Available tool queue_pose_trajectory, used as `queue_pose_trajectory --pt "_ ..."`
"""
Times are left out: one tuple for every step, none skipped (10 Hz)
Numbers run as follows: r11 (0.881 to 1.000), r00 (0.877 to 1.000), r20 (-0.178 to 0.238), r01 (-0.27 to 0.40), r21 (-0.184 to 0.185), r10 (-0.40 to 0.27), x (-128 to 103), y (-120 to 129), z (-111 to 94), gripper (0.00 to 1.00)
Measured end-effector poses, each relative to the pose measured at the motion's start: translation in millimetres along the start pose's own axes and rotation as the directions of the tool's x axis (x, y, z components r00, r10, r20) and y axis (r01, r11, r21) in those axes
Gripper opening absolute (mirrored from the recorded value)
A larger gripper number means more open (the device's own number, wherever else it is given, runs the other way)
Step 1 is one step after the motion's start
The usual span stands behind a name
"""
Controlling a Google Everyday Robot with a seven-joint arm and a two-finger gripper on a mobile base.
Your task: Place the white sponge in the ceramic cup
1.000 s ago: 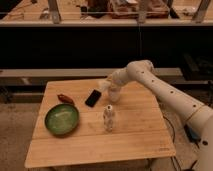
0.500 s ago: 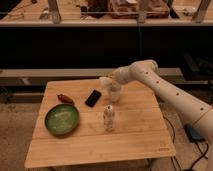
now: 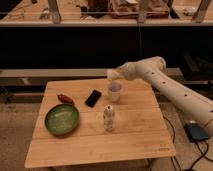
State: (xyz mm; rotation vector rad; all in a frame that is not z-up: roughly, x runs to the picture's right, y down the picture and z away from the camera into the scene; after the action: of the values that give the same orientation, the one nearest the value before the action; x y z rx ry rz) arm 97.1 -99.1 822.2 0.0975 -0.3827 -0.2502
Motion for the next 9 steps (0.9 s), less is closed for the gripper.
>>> queue_pose_trajectory --pt "1.0 1.0 -0.018 0.003 -0.017 -0.004 4 3 3 0.29" --pt "1.0 1.0 -0.025 0.007 -0.026 -0.008 4 5 7 0.37" --pt "1.0 1.0 -0.027 0.005 -0.03 -0.005 4 6 9 0.47" --pt "0.999 0.999 -0.034 -0.003 -0.033 0.002 8 7 10 0.59" --pt "0.999 0.999 -0.03 -0.017 -0.035 0.016 10 8 10 0.65" --pt "0.996 0.998 0.008 -0.067 -0.051 0.067 14 12 13 0.77" --pt "0.996 0.996 0.02 -0.081 -0.048 0.082 14 14 15 0.79" --pt "0.997 0.997 0.015 -0.07 -0.043 0.071 10 13 17 0.77" --pt "0.999 0.999 0.011 -0.037 -0.04 0.037 1 14 24 0.68"
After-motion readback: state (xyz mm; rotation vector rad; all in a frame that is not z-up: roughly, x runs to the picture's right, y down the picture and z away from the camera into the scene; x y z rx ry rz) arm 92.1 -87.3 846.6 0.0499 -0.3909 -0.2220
